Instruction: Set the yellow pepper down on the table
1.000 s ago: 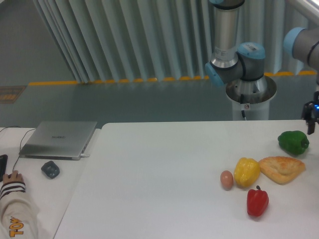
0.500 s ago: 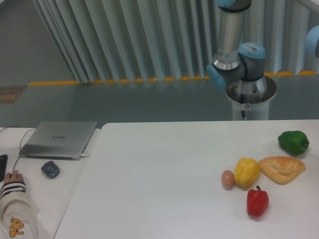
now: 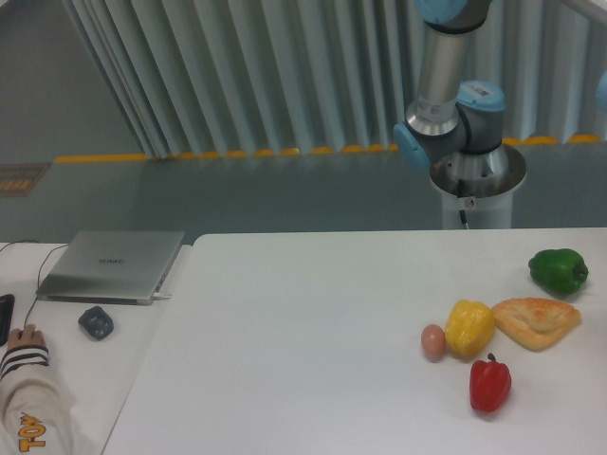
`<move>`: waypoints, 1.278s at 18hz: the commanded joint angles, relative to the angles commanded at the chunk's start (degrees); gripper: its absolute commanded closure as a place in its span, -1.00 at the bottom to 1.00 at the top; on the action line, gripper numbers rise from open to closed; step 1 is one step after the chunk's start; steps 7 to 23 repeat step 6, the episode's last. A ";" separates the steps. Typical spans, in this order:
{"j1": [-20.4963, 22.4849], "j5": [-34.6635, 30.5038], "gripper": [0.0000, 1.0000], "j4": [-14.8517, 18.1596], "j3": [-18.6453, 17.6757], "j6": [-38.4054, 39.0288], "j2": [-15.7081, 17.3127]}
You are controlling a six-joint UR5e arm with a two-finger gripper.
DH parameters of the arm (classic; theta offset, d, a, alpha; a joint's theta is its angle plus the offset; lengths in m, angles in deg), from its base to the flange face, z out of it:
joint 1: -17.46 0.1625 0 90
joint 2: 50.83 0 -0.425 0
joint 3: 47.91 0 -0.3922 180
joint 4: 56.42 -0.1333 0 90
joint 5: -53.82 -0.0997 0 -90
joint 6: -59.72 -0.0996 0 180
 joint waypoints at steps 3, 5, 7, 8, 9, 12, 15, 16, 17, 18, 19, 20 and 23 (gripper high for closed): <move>0.00 -0.09 -1.00 -0.09 -0.17 -0.09 -0.17; 0.09 -0.09 -1.00 -0.09 -0.26 -0.09 -0.18; 0.09 0.00 -1.00 -0.09 -0.35 -0.09 -0.18; 0.09 0.00 -1.00 -0.09 -0.35 -0.09 -0.18; 0.09 0.00 -1.00 -0.09 -0.35 -0.09 -0.18; 0.09 0.00 -1.00 -0.09 -0.35 -0.09 -0.18; 0.09 0.00 -1.00 -0.09 -0.35 -0.09 -0.18; 0.09 0.00 -1.00 -0.09 -0.35 -0.09 -0.18; 0.09 0.00 -1.00 -0.09 -0.35 -0.09 -0.18; 0.09 0.00 -1.00 -0.09 -0.35 -0.09 -0.18; 0.09 0.00 -1.00 -0.09 -0.35 -0.09 -0.18; 0.09 0.00 -1.00 -0.09 -0.35 -0.09 -0.18; 0.09 0.00 -1.00 -0.09 -0.35 -0.09 -0.18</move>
